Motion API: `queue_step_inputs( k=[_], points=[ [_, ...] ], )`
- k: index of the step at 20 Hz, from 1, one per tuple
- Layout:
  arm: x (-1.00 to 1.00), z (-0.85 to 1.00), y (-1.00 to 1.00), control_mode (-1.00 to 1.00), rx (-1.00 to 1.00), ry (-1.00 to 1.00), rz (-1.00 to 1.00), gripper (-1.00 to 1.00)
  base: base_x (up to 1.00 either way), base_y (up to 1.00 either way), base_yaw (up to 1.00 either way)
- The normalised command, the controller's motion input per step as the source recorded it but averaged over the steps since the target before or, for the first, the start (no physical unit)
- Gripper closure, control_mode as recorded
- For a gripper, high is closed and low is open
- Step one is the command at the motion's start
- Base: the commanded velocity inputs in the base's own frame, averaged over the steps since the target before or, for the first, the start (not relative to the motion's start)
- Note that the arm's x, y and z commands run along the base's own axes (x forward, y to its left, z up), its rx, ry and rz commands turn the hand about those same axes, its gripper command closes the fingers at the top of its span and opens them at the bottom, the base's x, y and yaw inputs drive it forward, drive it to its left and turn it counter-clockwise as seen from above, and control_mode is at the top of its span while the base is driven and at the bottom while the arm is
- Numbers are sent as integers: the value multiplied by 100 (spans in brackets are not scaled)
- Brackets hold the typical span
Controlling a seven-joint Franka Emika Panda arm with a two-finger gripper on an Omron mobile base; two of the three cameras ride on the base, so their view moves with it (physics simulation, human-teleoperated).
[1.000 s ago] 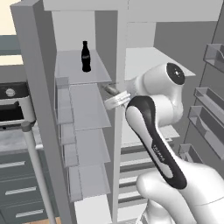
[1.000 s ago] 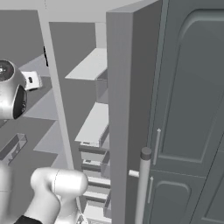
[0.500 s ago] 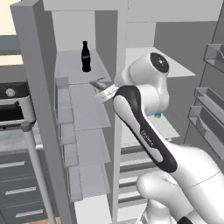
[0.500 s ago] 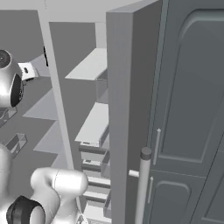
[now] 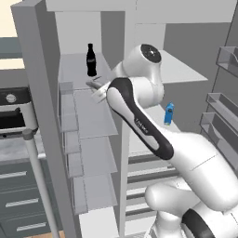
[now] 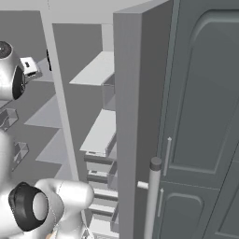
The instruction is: There's a fish in the fridge that needs to be moved to the freezer for freezing. Pick up the fish from the fridge, place it on any shelf in the freezer, and close the fridge and freezer doors when done.
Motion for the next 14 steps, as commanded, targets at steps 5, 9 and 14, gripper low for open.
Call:
queue_step_inputs(
  k=[5,9,14],
  points=[
    [36,7,1,-100,-2,3,0,100,0,0,0],
    [42,0,14,-100,-5,0,0,100,0,0,0],
    [48,0,16,-100,-7,0,0,100,0,0,0]
  ],
)
